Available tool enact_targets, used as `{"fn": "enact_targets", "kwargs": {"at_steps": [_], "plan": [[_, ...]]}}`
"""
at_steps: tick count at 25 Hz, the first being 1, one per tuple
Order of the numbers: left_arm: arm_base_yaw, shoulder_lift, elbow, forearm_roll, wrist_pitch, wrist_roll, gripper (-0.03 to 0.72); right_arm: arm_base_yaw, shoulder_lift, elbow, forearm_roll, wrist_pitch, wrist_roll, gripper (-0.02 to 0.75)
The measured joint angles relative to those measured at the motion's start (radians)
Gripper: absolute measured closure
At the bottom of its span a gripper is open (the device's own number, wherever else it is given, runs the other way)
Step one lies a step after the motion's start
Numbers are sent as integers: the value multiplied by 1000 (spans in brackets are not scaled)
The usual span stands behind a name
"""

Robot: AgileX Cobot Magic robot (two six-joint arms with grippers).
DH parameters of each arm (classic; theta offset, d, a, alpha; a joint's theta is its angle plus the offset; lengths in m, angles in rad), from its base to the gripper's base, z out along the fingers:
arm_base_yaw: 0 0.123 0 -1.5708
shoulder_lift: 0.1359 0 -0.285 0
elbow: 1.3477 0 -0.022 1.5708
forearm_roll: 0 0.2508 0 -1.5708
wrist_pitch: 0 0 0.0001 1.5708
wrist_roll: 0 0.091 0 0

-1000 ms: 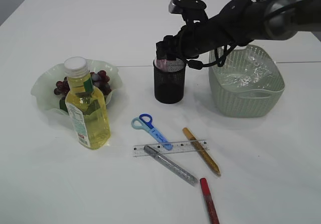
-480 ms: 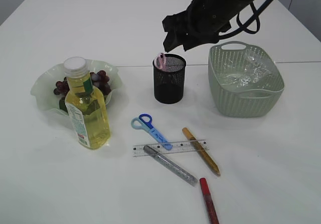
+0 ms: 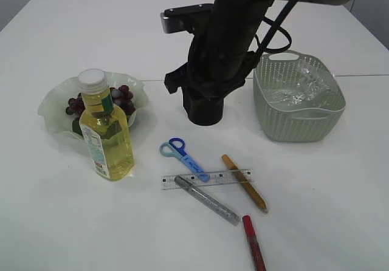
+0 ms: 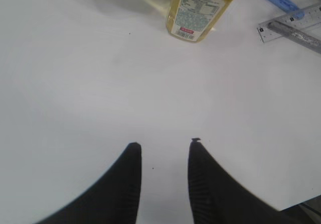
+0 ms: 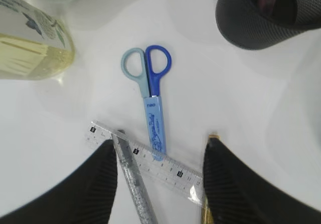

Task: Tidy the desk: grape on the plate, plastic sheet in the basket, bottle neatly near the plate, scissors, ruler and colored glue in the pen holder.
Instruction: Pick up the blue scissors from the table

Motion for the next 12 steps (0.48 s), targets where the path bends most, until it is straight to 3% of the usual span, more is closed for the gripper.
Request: {"fn": "enact_targets", "kwargs": {"at_steps": [12], "plan": [[0, 0, 0, 0, -8, 0, 447, 13, 159, -160, 30, 172, 51, 332]]}}
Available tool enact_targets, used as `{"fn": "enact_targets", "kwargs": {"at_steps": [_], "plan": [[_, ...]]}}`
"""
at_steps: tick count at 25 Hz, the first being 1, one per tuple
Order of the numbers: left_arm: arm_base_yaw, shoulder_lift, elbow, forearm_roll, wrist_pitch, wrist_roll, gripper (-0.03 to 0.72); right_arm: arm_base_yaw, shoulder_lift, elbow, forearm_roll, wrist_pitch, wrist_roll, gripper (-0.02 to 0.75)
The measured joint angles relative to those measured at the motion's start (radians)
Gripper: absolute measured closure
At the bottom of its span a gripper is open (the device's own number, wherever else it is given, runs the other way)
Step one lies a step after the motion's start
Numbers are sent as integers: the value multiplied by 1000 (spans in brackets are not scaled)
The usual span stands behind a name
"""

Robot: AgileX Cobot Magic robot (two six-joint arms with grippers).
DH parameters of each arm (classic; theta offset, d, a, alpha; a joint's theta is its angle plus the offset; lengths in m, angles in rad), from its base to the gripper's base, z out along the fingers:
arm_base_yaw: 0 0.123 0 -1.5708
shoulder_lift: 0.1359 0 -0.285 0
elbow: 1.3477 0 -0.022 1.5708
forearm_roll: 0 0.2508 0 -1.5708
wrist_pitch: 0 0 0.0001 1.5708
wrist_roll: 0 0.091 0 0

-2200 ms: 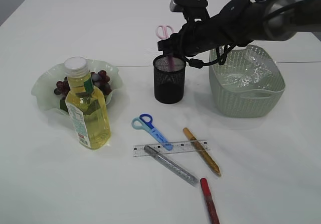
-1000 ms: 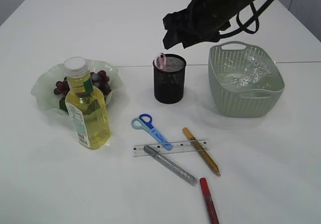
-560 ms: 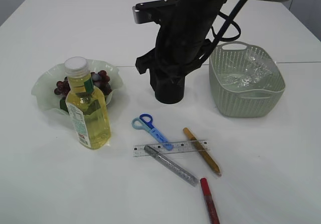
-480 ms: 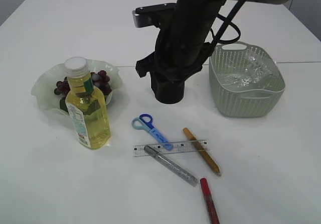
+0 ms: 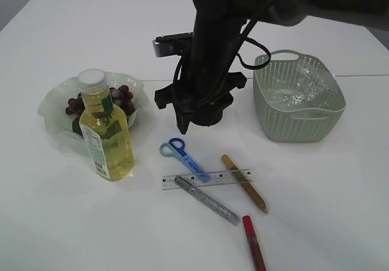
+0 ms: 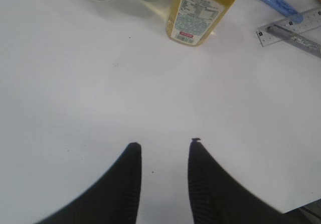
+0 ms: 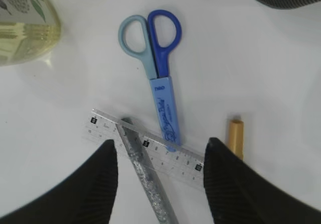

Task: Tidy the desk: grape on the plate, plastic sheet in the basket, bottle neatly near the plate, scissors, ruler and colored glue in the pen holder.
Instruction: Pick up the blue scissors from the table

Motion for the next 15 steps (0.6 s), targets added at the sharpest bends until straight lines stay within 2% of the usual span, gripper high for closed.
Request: {"fn": "enact_targets", "kwargs": {"at_steps": [15], "plan": [[0, 0, 0, -2, -14, 0, 447, 30, 170, -147, 24, 6, -51, 332]]}}
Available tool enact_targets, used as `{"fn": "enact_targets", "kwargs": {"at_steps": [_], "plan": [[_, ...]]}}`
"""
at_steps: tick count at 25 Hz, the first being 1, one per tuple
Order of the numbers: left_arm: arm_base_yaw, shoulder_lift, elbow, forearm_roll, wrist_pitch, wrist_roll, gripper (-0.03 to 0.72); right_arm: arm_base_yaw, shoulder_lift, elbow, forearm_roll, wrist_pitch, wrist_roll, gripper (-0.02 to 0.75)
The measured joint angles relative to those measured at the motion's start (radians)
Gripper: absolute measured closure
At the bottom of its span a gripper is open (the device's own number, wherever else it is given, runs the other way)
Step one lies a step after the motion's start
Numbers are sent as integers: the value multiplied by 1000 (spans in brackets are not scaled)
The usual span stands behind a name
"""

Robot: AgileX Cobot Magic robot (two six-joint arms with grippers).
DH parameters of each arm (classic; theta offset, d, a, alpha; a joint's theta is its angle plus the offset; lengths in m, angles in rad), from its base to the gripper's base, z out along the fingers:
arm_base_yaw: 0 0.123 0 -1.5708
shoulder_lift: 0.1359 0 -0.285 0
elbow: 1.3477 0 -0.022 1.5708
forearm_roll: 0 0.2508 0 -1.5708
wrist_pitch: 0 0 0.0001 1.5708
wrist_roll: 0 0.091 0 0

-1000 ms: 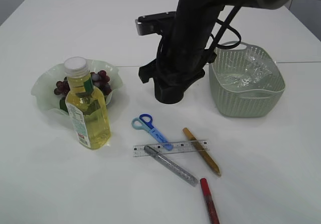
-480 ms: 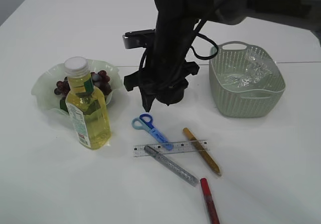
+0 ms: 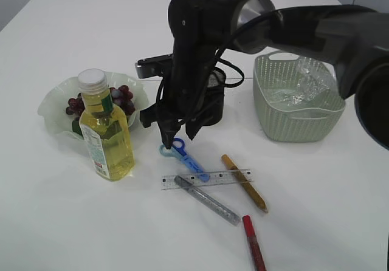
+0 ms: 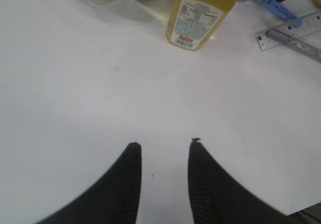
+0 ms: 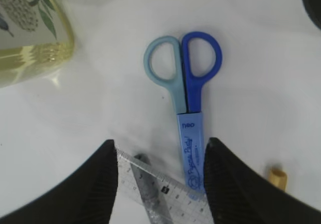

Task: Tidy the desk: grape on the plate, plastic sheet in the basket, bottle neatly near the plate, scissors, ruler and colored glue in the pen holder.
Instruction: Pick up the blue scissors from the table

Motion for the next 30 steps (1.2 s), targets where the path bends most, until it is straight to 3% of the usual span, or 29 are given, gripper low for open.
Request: {"fn": "enact_targets", "kwargs": {"at_steps": [10, 30], "plan": [[0, 0, 0, -2, 0, 0, 447, 0, 60, -13, -21, 0, -135, 339], [0, 0, 0, -2, -5, 0, 447, 0, 120, -16, -68, -21, -132, 374]]}}
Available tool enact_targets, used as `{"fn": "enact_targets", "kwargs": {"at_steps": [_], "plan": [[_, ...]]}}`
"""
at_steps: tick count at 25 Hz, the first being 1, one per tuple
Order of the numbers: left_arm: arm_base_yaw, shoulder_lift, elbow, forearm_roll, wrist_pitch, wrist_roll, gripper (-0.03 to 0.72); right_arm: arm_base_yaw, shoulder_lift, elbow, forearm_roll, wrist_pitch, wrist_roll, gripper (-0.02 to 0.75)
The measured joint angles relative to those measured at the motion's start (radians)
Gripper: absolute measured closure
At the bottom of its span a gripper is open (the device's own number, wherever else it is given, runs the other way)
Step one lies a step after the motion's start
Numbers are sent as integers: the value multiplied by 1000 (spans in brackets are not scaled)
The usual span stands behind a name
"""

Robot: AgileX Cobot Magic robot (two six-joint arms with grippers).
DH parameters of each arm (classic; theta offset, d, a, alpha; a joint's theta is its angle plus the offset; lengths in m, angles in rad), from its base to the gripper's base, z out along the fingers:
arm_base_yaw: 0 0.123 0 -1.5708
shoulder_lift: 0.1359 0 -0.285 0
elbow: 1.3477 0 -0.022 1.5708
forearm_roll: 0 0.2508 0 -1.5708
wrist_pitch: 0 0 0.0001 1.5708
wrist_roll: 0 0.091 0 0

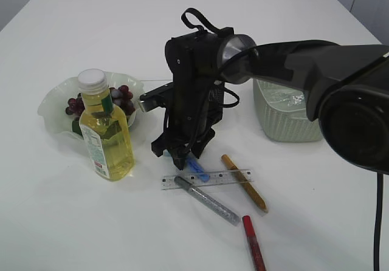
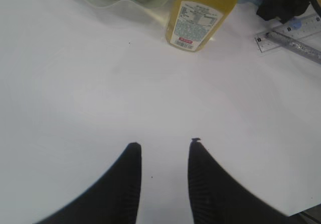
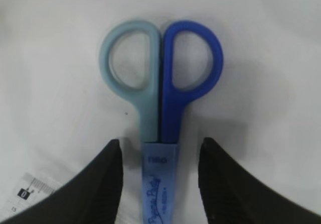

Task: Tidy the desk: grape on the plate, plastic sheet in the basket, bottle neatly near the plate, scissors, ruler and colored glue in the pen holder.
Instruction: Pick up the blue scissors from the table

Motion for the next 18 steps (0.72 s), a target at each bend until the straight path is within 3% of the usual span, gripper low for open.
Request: {"fn": "enact_targets", "kwargs": {"at_steps": [14, 18], "plan": [[0, 0, 0, 0, -5, 0, 447, 0, 8, -3, -15, -12, 18, 375], [0, 0, 0, 0, -7, 0, 447, 0, 11, -4, -15, -12, 22, 426]]}}
